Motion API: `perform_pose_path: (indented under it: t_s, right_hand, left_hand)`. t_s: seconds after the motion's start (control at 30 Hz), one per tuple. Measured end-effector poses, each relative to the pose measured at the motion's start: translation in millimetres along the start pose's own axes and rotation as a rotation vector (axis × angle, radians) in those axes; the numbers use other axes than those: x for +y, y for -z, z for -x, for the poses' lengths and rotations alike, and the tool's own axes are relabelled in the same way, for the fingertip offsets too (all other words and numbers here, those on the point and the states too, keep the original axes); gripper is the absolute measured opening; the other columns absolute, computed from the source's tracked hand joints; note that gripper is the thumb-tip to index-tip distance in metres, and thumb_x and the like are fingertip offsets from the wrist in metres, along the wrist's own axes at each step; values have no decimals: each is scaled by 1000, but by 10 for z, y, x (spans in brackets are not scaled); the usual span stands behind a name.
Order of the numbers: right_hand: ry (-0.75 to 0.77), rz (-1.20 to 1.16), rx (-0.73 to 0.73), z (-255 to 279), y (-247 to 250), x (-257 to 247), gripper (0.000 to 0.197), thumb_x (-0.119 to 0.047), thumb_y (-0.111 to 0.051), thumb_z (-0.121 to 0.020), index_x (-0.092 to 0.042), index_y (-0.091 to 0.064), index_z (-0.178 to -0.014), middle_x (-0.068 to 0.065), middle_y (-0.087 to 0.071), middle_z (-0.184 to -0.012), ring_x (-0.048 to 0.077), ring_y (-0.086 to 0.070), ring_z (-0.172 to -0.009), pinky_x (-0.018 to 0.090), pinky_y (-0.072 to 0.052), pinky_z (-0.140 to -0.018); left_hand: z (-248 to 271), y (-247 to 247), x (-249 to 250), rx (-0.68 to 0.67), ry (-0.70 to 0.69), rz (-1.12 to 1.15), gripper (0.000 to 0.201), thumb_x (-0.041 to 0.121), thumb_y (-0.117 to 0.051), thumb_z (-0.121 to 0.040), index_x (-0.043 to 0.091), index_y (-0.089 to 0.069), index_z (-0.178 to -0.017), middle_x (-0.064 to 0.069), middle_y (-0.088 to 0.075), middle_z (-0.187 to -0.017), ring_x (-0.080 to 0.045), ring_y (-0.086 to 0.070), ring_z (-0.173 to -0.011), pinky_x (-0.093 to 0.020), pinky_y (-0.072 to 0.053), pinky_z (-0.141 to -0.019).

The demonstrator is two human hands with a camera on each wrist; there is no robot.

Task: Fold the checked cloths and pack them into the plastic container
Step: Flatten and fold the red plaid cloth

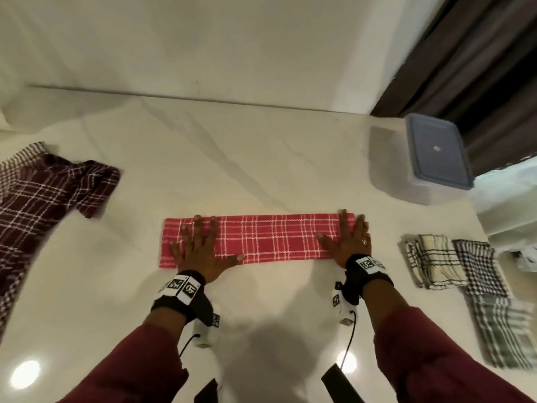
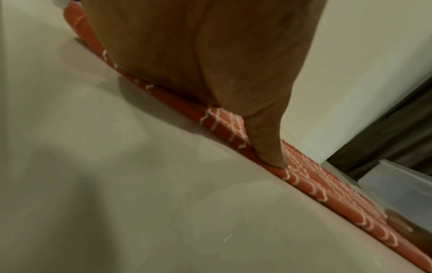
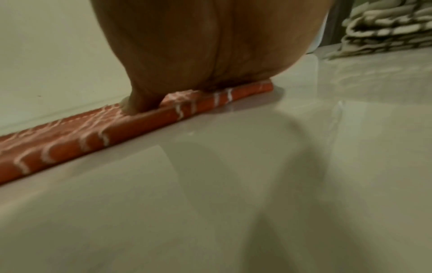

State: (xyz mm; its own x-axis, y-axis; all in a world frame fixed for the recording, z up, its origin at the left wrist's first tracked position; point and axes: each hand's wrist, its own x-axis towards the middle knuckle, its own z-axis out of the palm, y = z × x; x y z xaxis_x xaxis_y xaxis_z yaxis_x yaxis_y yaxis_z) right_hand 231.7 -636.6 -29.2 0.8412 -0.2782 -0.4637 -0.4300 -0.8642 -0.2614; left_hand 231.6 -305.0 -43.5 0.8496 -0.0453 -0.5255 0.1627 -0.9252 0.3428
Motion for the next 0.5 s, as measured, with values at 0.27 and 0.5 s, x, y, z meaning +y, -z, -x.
perform_pose_path:
  t_s: [0.27,0.5]
  right_hand:
    - [-241,-640,185,255,147,-187,63,-13,-71,-81,-13,-35,-133,12,-51,-129,29,-56,-99,35,-47,-81]
    - [354,-926,80,977,147,-1255,60,-11,-74,-77,-31,-46,-126,-9,-66,-102,13,-68,-90,33,-57,-76]
  left_hand:
    - [234,46,1,33,-38,-8,107,69,-61,-73,30,2,-151,-4,14,-159,-35,9,-145,-59,1,-115]
    - [672,363,-68,6,-61,1198,84,89,-53,-57,23,-59,-109,-2,-62,-109,-18,-58,-94,-31,-49,-79]
